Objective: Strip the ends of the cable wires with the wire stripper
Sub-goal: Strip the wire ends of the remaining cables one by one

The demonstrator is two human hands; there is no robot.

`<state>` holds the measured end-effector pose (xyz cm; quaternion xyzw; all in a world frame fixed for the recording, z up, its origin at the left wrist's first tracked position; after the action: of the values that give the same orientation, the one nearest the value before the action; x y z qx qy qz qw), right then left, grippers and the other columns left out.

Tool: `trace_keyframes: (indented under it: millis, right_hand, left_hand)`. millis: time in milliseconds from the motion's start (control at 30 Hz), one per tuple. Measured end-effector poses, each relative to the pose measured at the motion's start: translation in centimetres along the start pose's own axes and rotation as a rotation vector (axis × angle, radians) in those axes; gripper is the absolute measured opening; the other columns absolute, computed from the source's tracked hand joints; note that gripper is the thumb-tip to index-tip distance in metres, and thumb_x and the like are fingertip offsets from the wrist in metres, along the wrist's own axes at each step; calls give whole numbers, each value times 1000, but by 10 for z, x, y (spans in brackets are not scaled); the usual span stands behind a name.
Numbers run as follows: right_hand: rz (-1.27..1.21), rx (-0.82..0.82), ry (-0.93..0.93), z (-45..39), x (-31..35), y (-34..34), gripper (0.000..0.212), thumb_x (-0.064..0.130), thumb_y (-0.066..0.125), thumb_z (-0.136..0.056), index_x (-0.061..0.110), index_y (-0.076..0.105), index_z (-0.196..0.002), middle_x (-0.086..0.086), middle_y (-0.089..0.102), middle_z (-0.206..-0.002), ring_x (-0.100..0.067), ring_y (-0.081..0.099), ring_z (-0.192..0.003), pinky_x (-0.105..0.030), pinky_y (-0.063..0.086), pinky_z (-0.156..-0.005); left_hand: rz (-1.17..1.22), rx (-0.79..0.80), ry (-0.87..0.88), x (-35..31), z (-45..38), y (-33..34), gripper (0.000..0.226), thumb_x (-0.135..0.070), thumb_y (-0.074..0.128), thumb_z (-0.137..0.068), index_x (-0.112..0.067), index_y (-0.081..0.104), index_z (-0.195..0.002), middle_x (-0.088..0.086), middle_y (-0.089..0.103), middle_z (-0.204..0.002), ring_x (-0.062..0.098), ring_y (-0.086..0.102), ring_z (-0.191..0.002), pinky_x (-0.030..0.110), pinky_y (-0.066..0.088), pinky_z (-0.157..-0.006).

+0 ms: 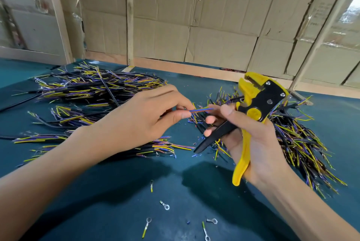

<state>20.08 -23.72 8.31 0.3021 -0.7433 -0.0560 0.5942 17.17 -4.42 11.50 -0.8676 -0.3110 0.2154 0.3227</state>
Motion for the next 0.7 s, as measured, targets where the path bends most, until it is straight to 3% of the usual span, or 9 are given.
trace_keyframes:
  millis: [100,167,267,500,700]
  right_hand:
    - [83,-32,-47,-1,-1,-3,18,-5,77,-74,6,64,-77,-22,66,-81,-37,67,-69,-42,57,-63]
    - [110,-70,-70,-1,-2,-5,15,-3,76,-72,6,64,-76,-22,65,-78,-37,66,-67,-43,57,-63]
    - [136,-120,-90,-1,-3,-8,14,-2,76,-71,4,64,-76,-22,65,-76,-36,65,-64,-43,57,-63]
    - [234,-105,-129,3,-4,-4,16,1,79,-69,11,66,-72,-20,64,-74,-35,64,-64,-45,57,-64]
    - [308,-71,-152,5,-4,-2,27,-8,74,-80,17,68,-71,-20,71,-83,-34,64,-64,-47,58,-67]
  left_hand:
    - [18,21,-8,-3,1,2,25,-24,57,-98,-19,64,-122,-6,59,-95,0,51,-82,17,43,-79]
    - [16,43,12,-6,1,3,24,-21,57,-100,-21,63,-123,-7,57,-94,0,50,-83,18,43,-80]
    - [-15,45,36,-10,1,7,21,-17,58,-100,-19,67,-119,-5,54,-92,6,50,-81,21,42,-80]
    - [-8,25,-52,-7,2,10,12,-19,65,-96,-17,69,-107,-11,56,-89,1,50,-79,23,44,-76]
    - [-37,-14,-142,-4,2,16,9,-19,65,-95,-17,69,-102,-13,54,-86,7,52,-76,25,45,-73]
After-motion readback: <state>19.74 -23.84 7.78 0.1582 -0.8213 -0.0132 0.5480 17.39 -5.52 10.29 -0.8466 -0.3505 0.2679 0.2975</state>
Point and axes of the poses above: each hand's wrist, its own z-axis away from the middle knuckle, its own y-axis out of the palm, x = y × z, the point moved 4 cm from there along -z, towards the middle knuckle
